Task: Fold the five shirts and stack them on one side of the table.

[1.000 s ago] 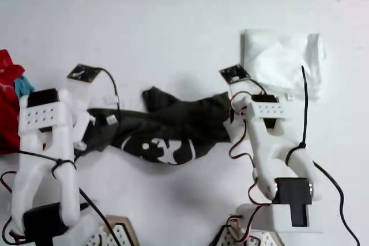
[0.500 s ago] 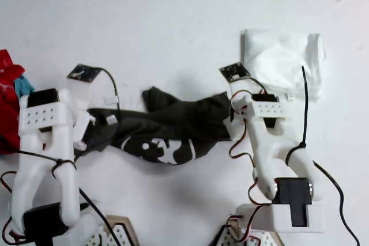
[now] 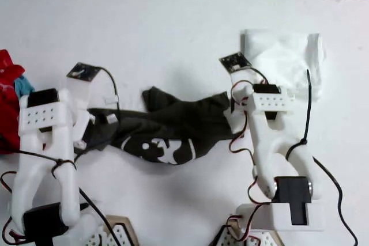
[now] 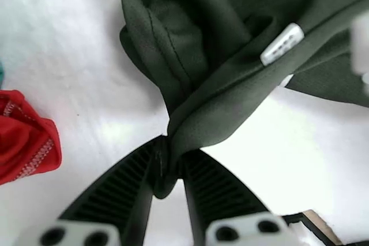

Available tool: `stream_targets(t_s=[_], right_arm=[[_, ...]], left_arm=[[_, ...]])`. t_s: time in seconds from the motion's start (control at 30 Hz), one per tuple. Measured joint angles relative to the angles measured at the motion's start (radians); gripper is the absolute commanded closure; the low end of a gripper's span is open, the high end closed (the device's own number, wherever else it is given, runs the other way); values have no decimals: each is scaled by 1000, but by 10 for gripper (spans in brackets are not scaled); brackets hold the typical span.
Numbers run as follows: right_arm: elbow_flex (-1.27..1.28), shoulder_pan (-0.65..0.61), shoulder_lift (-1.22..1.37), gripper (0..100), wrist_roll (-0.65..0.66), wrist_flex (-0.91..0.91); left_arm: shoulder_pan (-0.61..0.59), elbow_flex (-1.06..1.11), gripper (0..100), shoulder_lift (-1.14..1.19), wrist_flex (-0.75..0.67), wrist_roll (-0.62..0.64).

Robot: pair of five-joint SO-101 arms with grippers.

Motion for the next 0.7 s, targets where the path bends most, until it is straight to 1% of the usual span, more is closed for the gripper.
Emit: stream_targets(t_s=[0.17,0.33,0.53,0.7], right_arm=[[0,-37,3,804,0,0],[0,-57,20,804,-31,0],[0,-41,118,804,-35,-34],[-2,-35,132,822,-35,-37]], left_arm=[[0,0,975,0,0,0],[0,0,975,0,0,0],[0,0,975,0,0,0],[0,0,975,0,0,0]])
